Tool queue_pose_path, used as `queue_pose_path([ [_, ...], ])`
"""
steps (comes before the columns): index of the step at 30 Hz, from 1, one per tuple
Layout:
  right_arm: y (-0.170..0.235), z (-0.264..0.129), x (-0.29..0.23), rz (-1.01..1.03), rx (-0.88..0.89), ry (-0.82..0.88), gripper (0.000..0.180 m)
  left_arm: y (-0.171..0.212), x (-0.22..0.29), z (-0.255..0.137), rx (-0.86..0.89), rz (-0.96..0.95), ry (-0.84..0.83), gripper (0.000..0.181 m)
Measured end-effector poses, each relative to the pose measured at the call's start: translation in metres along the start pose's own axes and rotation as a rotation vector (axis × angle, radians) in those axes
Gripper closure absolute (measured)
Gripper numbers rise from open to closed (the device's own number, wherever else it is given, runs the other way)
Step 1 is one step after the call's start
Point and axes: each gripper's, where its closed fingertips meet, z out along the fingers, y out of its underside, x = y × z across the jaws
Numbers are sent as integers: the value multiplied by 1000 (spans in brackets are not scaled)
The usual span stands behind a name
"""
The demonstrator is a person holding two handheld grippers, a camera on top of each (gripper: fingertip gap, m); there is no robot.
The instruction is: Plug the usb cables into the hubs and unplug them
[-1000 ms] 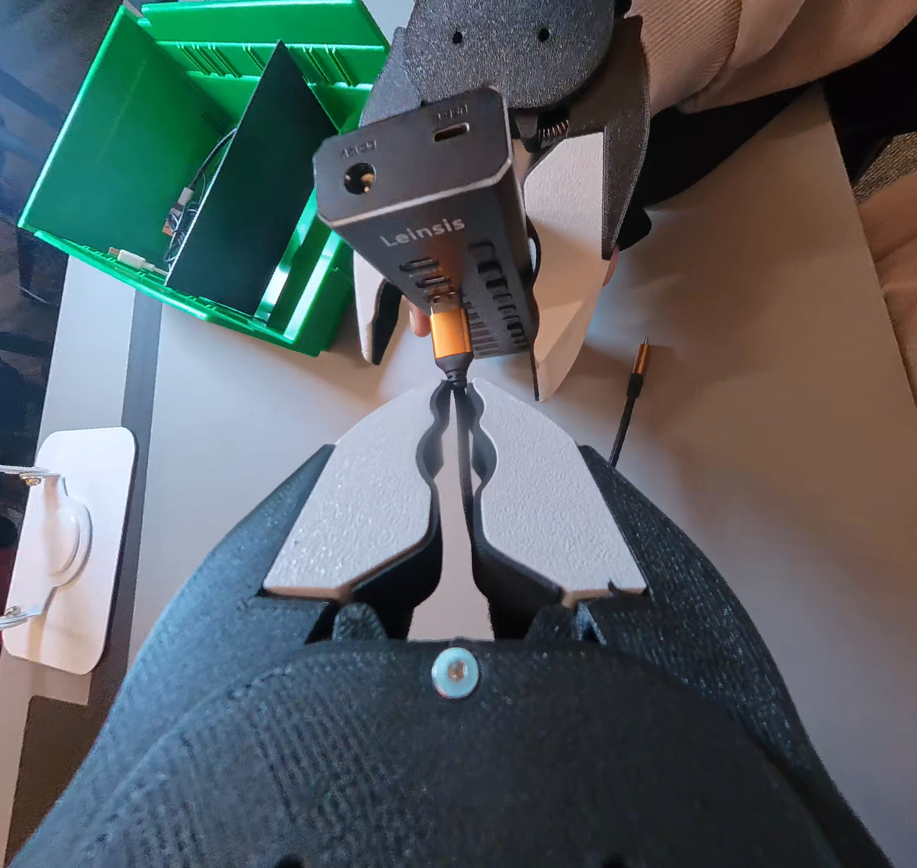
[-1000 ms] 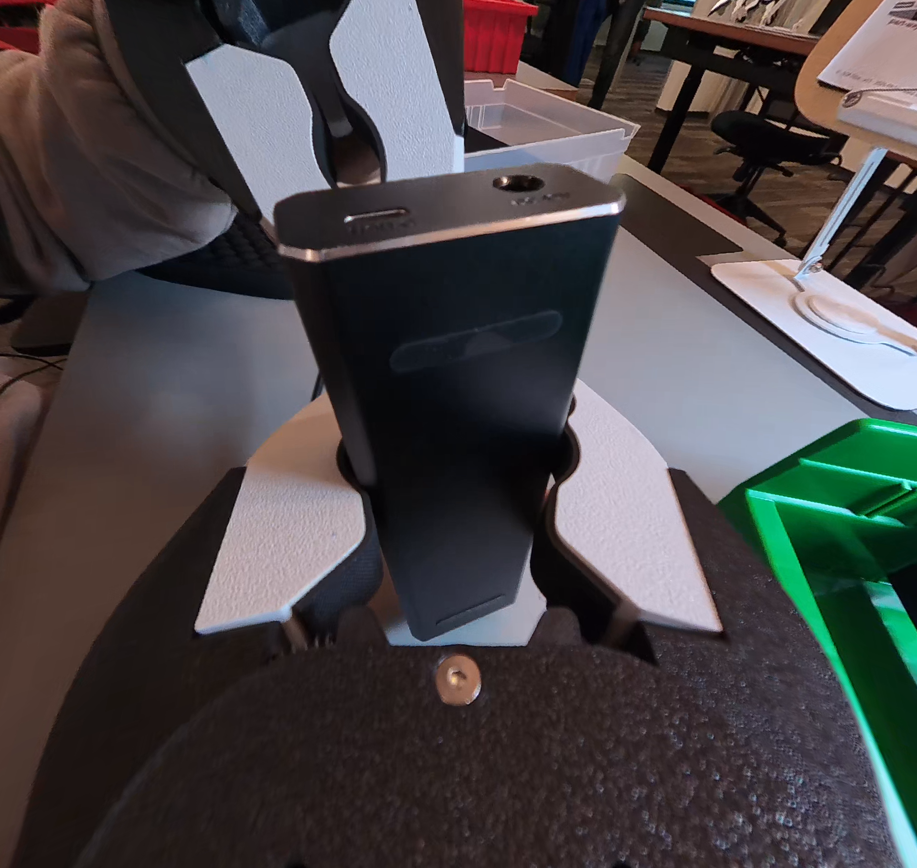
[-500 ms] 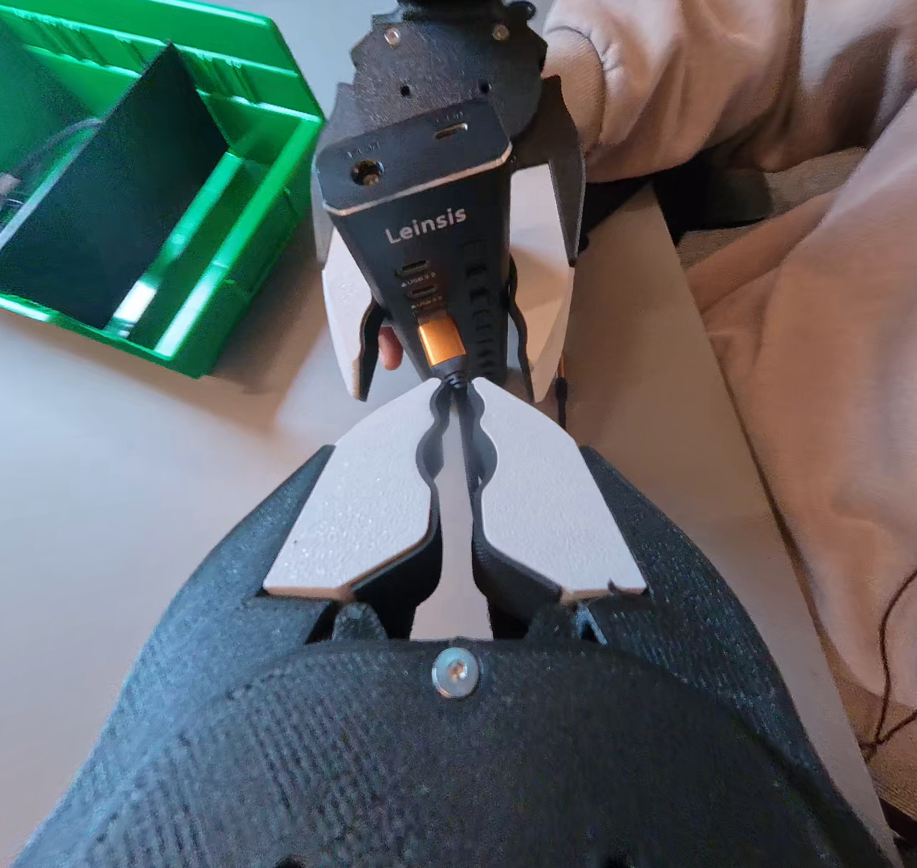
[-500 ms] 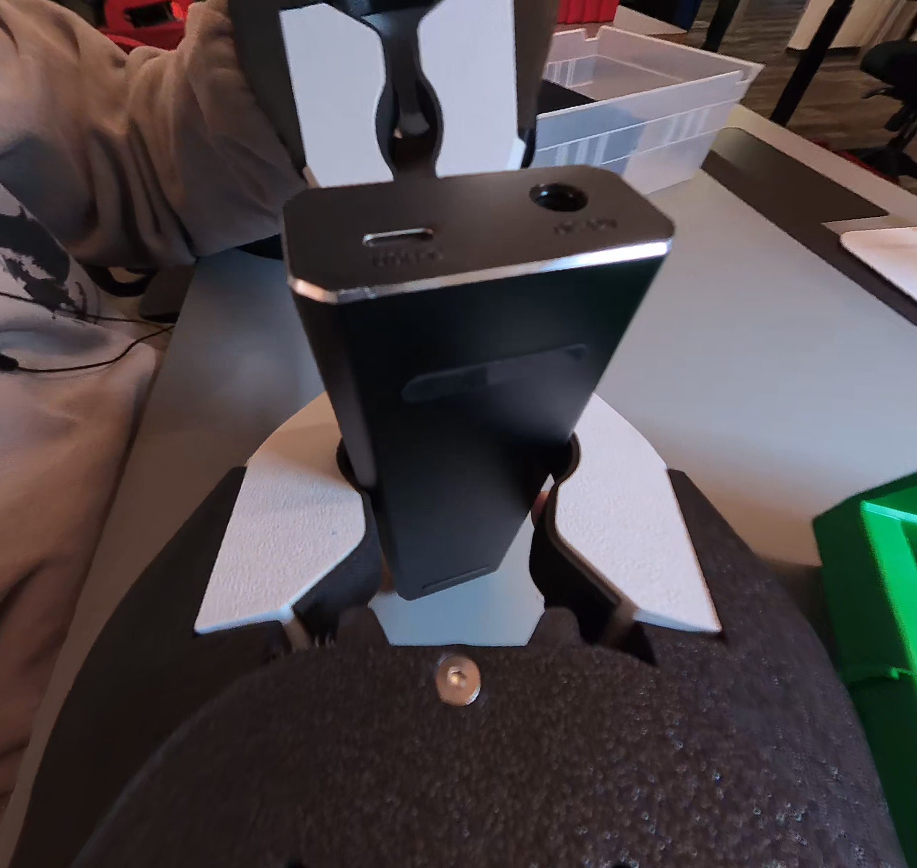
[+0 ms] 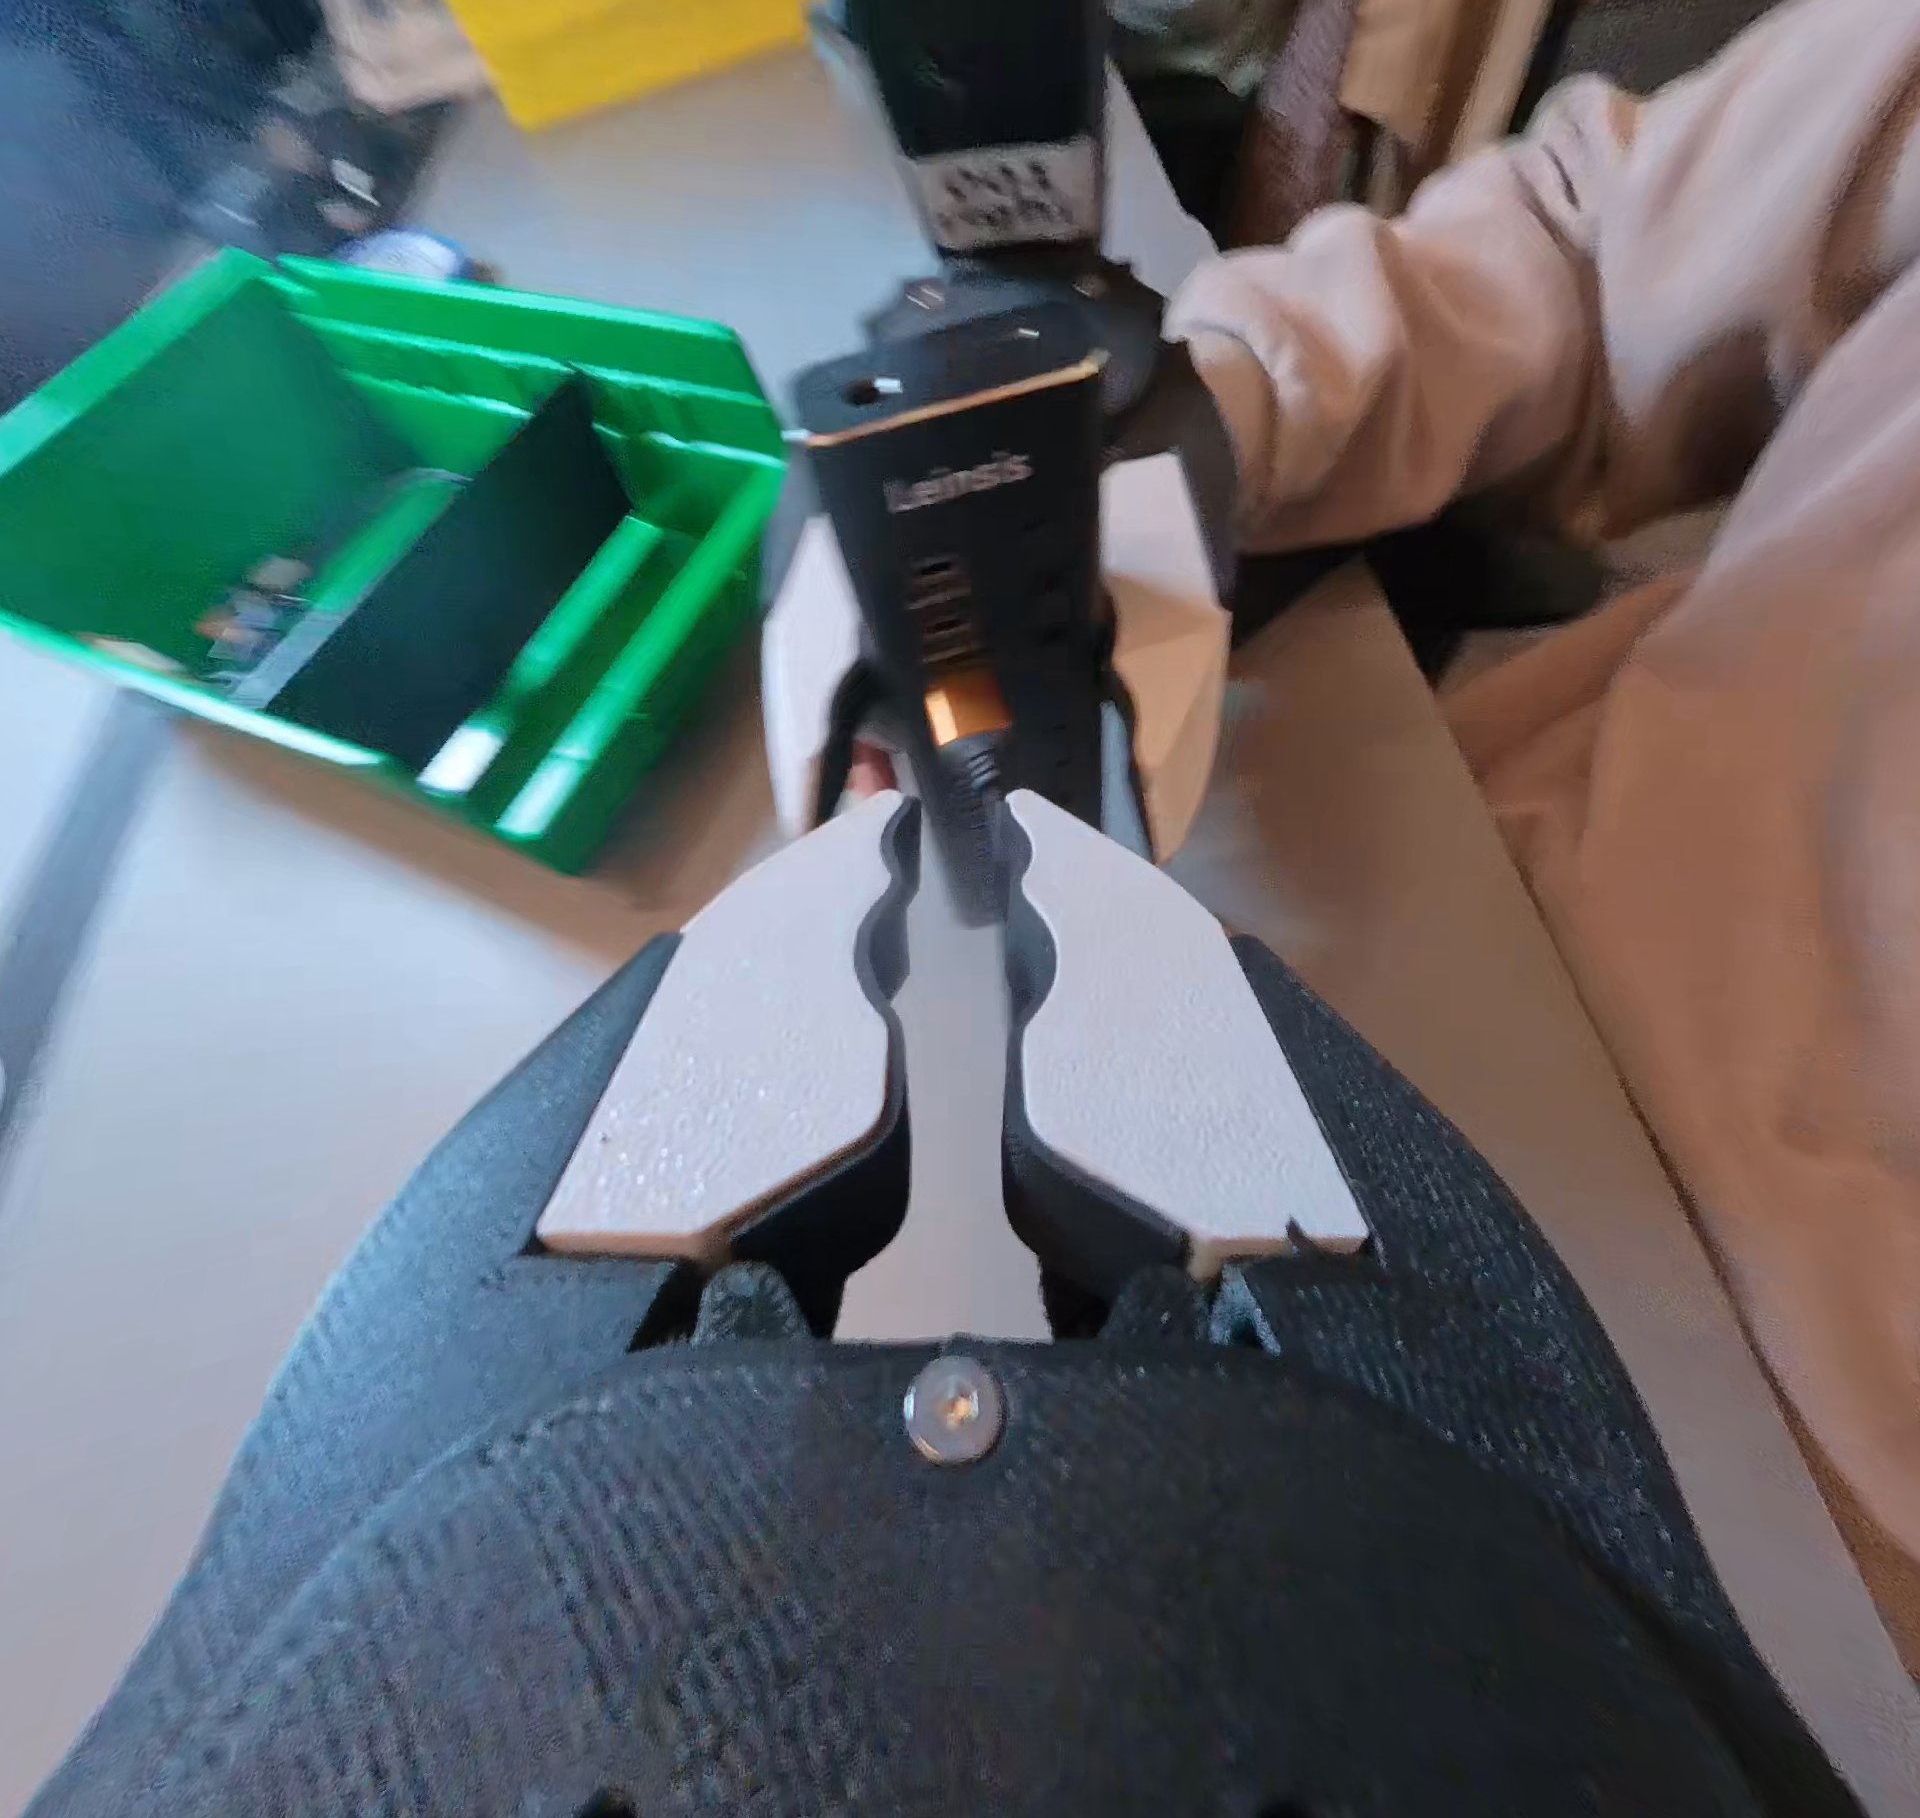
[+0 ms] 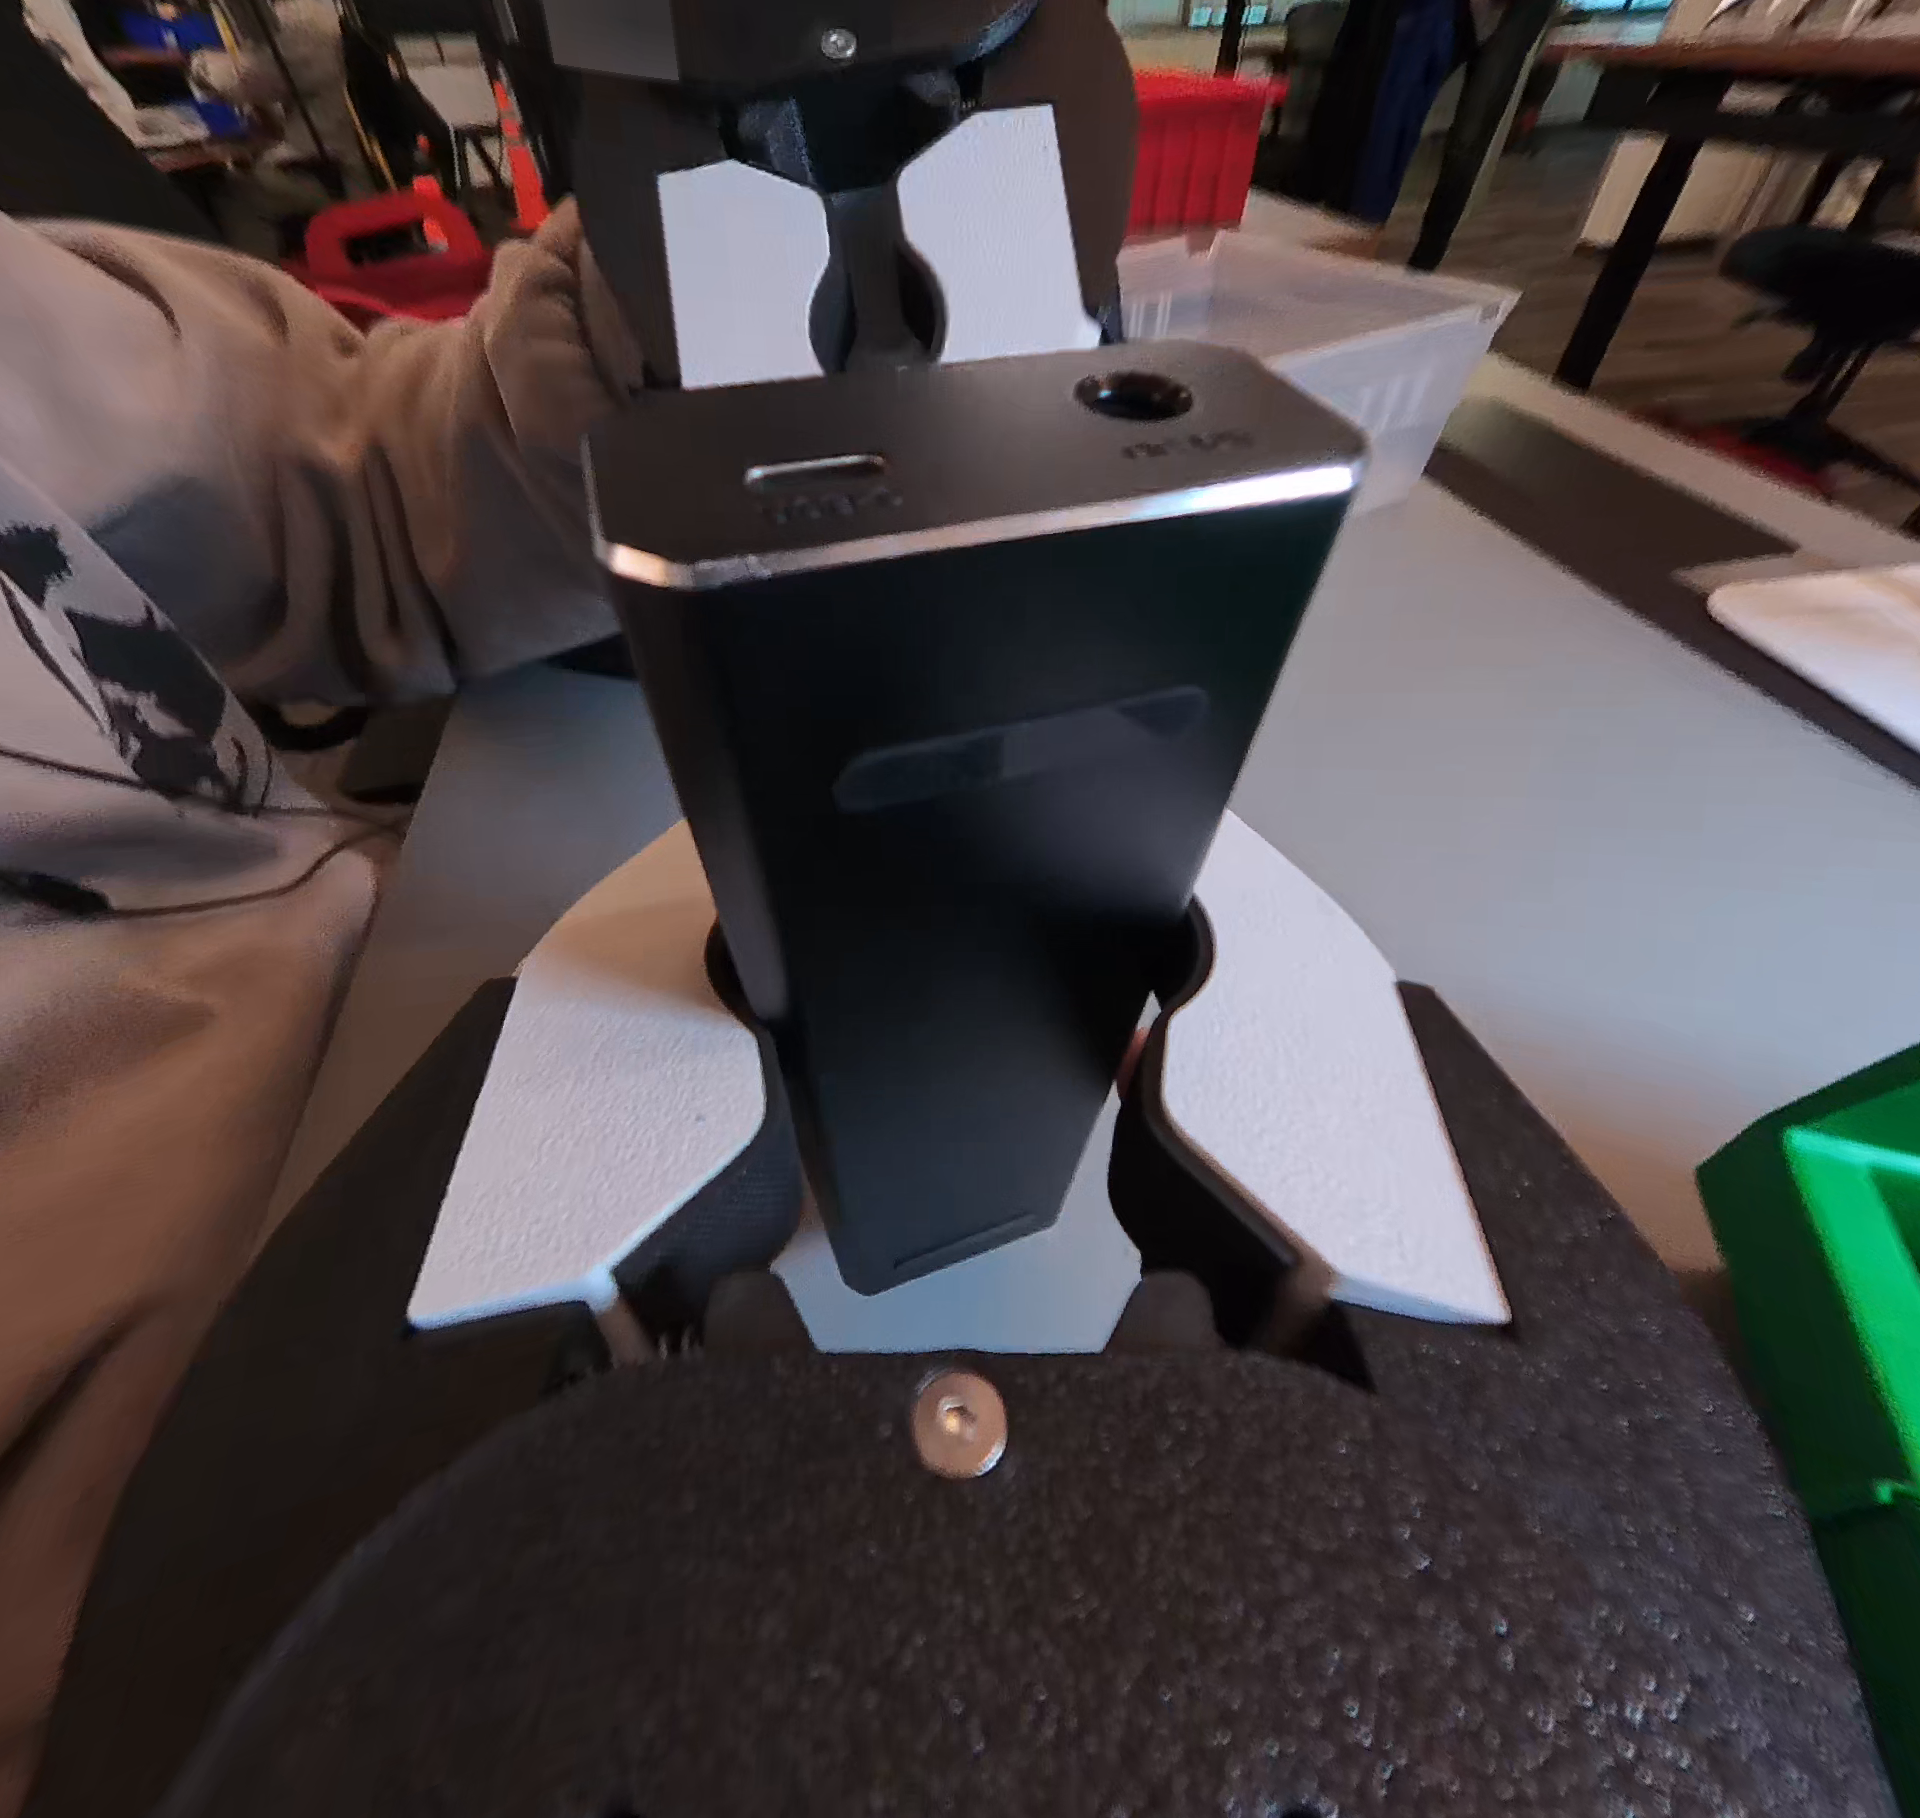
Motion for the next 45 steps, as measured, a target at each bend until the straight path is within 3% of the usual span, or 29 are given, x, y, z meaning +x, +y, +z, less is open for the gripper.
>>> queue_pose_path([
  [4, -24, -21, 6, -5, 106, 36, 105, -19, -49, -94, 101, 35, -346, 163],
  [6, -30, -35, 15, 23, 152, 50, 104, 2, -75, -150, 49, 26, -539, 169],
  [8, -32, -45, 22, 46, 180, 58, 105, 51, -97, -192, -144, -44, -642, 167],
  [11, -35, -47, 23, 70, 203, 36, 105, 141, -114, -223, -428, -265, -647, 161],
  [15, -34, -41, 16, 62, 190, 15, 105, 242, -93, -216, -711, -456, -453, 157],
  [20, -28, -41, 17, 69, 174, 24, 105, 305, -60, -229, -1077, -364, -235, 157],
  [21, -27, -41, 19, 75, 173, 24, 105, 309, -58, -231, -1107, -362, -212, 168],
  [25, -24, -38, 20, 85, 164, 23, 104, 309, -55, -230, -1124, -369, -150, 176],
  [29, -27, -40, 17, 65, 168, 31, 105, 294, -68, -224, -1024, -400, -271, 176],
  [32, -31, -45, 19, 73, 191, 35, 105, 238, -71, -231, -799, -511, -385, 177],
  [35, -33, -50, 22, 73, 202, 41, 105, 161, -51, -230, -562, -586, -396, 177],
  [39, -44, -58, 20, 58, 242, 42, 105, 78, -6, -188, -313, -625, -300, 177],
  [42, -52, -65, 19, 44, 272, 47, 105, 65, 10, -136, -210, -657, -221, 177],
  [45, -57, -73, 21, 58, 305, 58, 105, 76, 0, -81, -131, -729, -147, 177],
])
